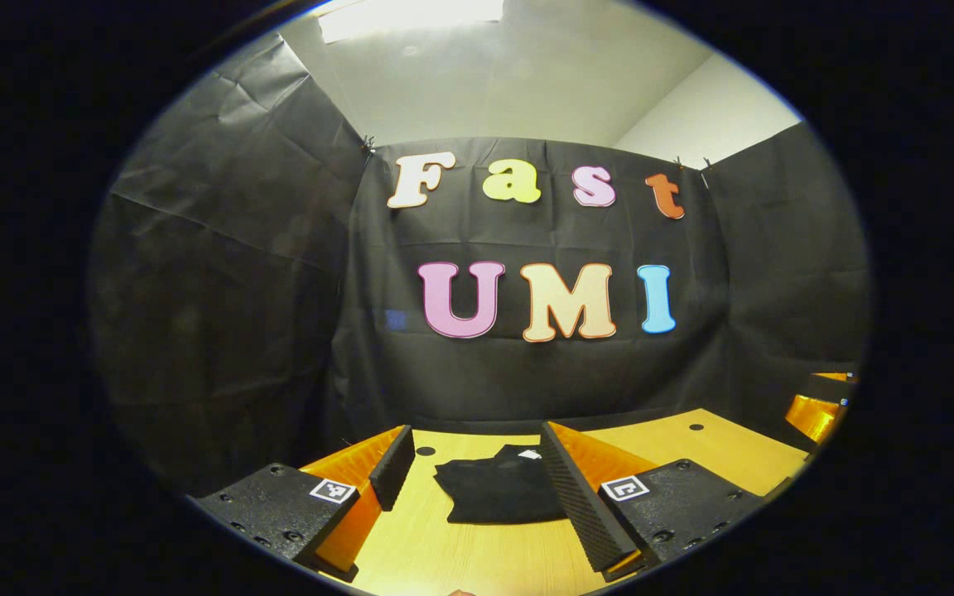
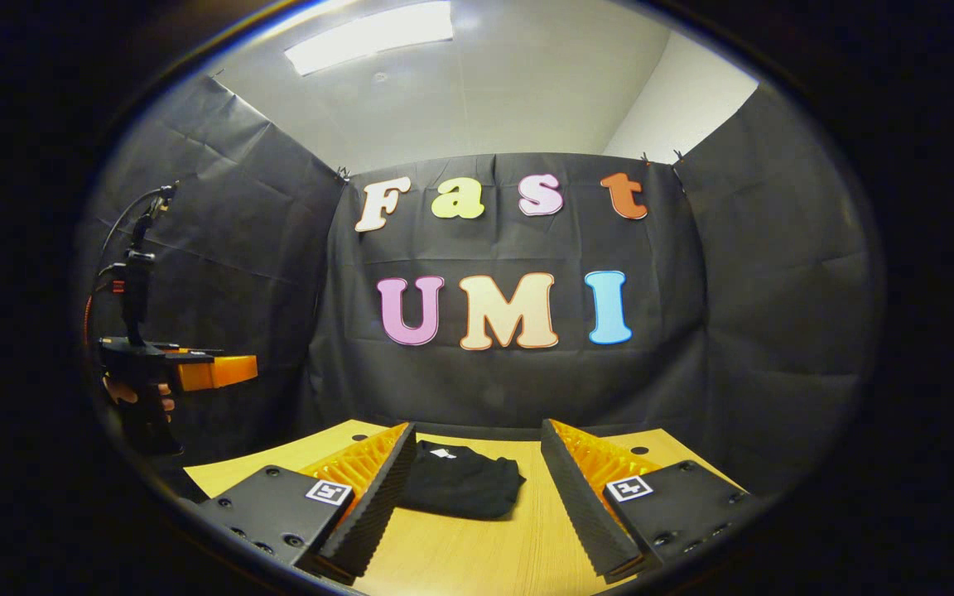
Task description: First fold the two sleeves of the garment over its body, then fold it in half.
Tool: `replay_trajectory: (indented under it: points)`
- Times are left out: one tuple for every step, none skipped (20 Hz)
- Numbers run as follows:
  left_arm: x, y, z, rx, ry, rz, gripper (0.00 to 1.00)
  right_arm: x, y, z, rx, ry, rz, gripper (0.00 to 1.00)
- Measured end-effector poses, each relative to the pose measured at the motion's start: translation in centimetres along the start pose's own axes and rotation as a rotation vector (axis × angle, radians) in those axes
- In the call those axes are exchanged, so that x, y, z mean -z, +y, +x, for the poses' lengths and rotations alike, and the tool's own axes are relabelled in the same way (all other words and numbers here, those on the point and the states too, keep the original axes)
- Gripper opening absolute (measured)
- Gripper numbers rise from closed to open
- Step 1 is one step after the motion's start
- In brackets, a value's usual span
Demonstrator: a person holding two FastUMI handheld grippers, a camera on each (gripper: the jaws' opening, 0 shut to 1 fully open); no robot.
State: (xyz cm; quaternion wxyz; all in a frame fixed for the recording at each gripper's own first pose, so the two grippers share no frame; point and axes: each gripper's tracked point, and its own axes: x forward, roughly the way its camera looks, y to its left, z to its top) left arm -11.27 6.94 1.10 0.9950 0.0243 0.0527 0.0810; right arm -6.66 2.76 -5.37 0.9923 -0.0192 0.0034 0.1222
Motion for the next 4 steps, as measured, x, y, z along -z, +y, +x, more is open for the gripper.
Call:
replay_trajectory:
  points:
    - [-0.04,-0.06,-0.29,0.001,0.0,-0.002,0.93,0.23,0.16,-0.37,-0.002,0.002,0.01,0.94]
    - [-0.11,-0.11,-0.63,0.002,0.0,-0.006,0.93,0.2,0.29,-0.73,-0.004,0.002,0.018,0.94]
    - [-0.16,-0.11,-0.92,0.003,0.001,-0.006,0.93,0.11,0.25,-0.92,-0.003,0.0,0.027,0.94]
    - [-0.28,-0.02,-1.03,0.005,0.0,-0.001,0.93,-0.01,0.23,-1.17,-0.002,-0.004,0.037,0.96]
